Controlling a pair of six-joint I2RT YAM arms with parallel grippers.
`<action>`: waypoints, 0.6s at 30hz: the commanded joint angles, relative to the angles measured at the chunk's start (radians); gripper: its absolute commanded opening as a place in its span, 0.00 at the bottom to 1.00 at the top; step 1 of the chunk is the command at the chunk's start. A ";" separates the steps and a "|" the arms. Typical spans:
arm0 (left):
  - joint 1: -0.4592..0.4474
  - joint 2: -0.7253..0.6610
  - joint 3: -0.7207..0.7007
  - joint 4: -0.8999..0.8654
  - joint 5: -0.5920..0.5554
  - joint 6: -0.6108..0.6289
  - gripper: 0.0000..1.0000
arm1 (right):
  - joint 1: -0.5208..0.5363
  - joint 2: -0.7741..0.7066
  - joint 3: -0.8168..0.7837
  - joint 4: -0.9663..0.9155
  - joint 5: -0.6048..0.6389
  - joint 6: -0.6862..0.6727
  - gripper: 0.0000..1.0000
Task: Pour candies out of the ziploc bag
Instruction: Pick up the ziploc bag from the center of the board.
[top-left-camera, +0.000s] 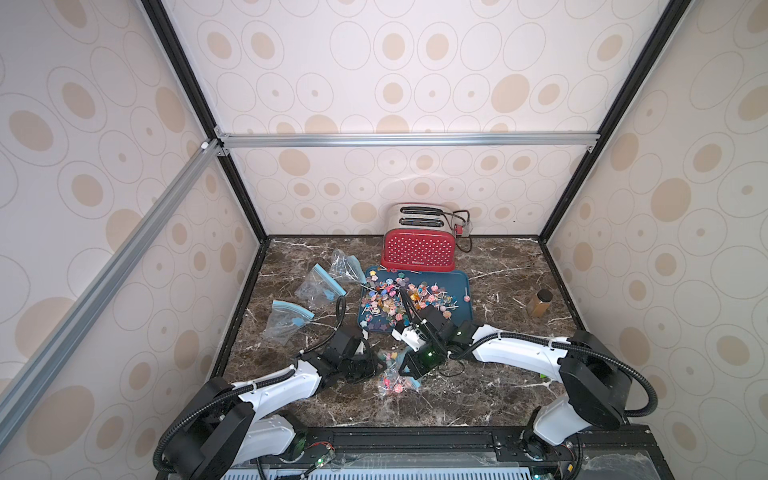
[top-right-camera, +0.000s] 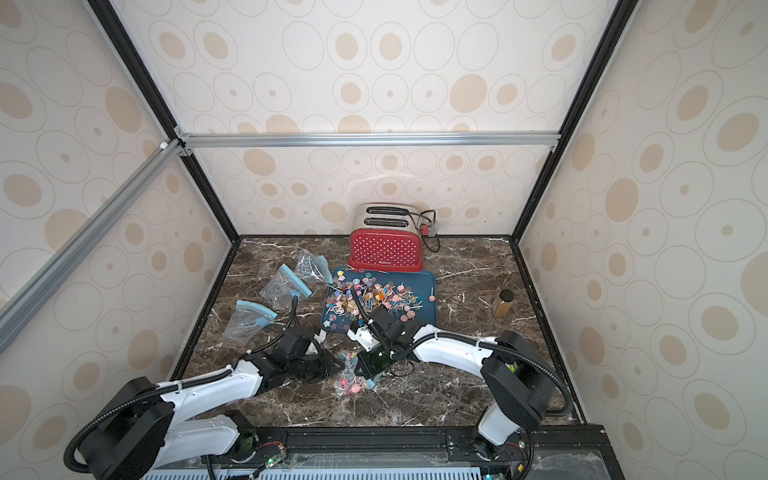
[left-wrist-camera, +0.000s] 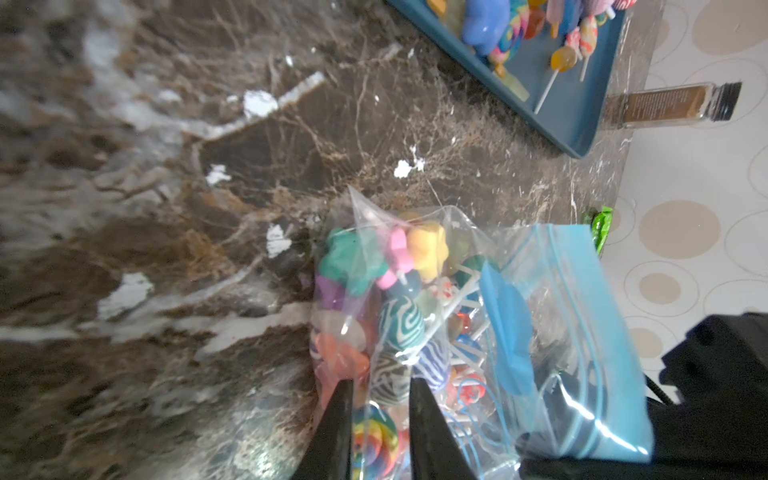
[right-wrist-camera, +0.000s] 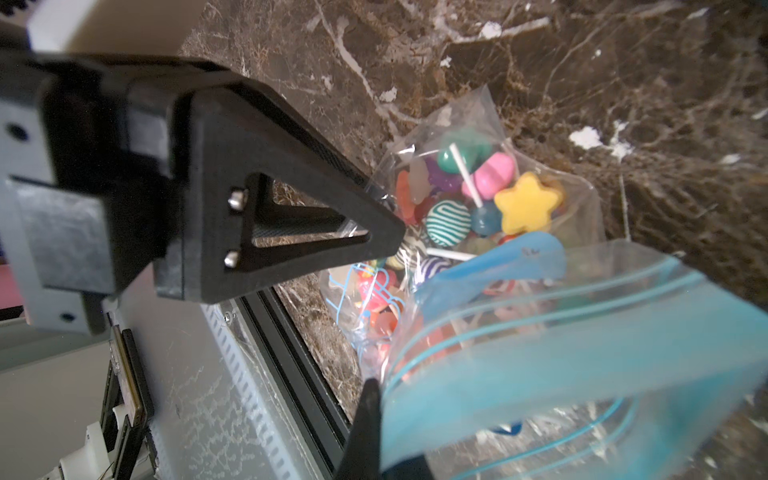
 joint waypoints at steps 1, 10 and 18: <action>-0.006 -0.015 0.035 0.008 -0.003 -0.001 0.20 | 0.007 -0.024 0.019 -0.001 0.007 0.000 0.00; -0.007 -0.040 0.023 -0.018 -0.011 0.003 0.00 | 0.009 -0.021 0.023 0.002 0.008 0.003 0.00; -0.007 -0.063 0.018 -0.033 -0.032 0.007 0.00 | 0.013 -0.021 0.046 -0.014 0.027 0.012 0.00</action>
